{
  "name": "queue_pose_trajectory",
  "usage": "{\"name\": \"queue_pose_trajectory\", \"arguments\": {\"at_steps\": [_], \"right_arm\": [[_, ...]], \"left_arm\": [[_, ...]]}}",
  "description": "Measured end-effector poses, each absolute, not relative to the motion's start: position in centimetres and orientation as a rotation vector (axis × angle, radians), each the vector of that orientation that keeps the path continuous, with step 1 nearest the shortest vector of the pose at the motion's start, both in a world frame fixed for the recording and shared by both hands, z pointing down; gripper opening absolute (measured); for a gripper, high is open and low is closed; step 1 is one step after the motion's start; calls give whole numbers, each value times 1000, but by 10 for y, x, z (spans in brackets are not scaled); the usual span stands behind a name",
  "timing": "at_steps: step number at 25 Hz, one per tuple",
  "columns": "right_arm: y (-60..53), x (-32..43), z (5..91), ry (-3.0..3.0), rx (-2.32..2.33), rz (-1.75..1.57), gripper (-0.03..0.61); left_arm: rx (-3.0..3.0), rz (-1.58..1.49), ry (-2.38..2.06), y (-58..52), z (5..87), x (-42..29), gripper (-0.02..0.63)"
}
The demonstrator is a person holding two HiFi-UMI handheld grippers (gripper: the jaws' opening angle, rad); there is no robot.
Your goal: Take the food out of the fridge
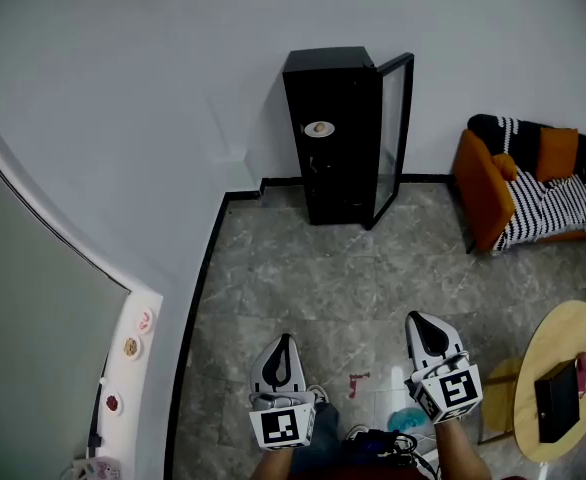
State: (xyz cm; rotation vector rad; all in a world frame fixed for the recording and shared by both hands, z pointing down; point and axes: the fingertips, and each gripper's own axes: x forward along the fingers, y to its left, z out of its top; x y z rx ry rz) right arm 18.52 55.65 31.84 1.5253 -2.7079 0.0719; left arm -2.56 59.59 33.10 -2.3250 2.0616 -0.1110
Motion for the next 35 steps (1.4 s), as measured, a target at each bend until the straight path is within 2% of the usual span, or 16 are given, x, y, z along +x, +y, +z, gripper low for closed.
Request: {"name": "queue_pose_trajectory", "arguments": {"at_steps": [11, 15, 35], "right_arm": [[490, 146, 317, -2704, 1553, 92, 21], [463, 125, 320, -2679, 1525, 98, 21], [370, 55, 304, -2697, 1621, 73, 21]], "left_arm": [[-2334, 85, 2056, 519, 310, -55, 14], [-2337, -7, 2023, 491, 314, -76, 14], [-2422, -6, 1947, 394, 312, -135, 14]]}}
